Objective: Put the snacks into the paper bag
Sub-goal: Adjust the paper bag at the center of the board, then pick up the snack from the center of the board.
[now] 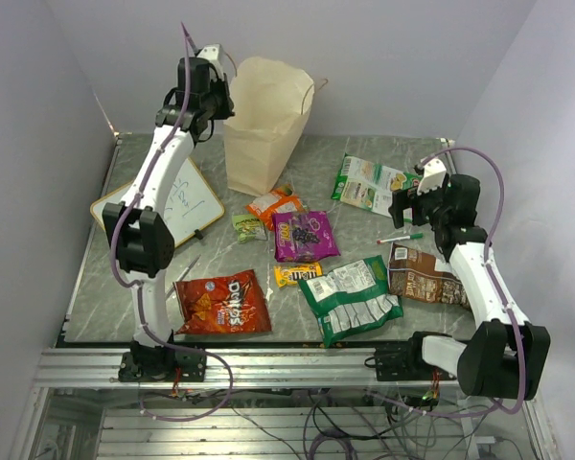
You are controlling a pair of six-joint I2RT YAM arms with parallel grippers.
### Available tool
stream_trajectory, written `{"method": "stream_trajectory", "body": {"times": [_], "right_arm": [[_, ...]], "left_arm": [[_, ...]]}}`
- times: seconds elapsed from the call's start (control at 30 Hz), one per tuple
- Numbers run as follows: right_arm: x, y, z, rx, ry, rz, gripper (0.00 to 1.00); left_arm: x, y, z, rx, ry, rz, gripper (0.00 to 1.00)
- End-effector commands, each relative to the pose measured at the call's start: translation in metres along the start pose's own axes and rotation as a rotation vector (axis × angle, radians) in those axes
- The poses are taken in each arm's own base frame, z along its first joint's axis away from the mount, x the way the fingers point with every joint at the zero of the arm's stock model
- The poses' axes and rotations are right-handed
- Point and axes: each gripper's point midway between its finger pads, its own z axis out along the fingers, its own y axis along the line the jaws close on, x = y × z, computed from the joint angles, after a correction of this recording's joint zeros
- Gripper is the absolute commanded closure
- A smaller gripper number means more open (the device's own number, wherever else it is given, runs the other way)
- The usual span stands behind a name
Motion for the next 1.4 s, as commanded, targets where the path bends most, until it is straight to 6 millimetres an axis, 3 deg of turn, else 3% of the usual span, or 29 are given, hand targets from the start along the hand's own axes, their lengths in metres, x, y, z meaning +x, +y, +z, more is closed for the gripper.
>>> {"method": "stream_trajectory", "body": {"times": [0.0,0.27,0.57,0.87,1.17,1.37], "right_arm": [[0.001,-0.015,0.002,0.061,0.027,0.008,0.00],[0.020,-0.055,0.018,0.254,0.159,0.087,0.01],[0.040,-0.097,0.052,0.263,0.224,0.272,0.08],[0.079,-0.107,0.100,0.203,0.313,0.436,0.18],[0.110,-0.121,0.124,0.187,0.374,0.522,0.30],[0.135,-0.119,0.138,0.146,0.435,0.563,0.37]], "left_arm": [[0.009,-0.024,0.005,0.132,0.058,0.054,0.93],[0.025,-0.052,0.009,0.323,0.106,0.090,0.93],[0.033,-0.072,0.021,0.430,0.131,0.071,0.93],[0.035,-0.104,0.017,0.528,0.129,0.100,0.92],[0.039,-0.112,0.017,0.548,0.131,0.091,0.91],[0.046,-0.107,0.020,0.522,0.143,0.102,0.90]]}}
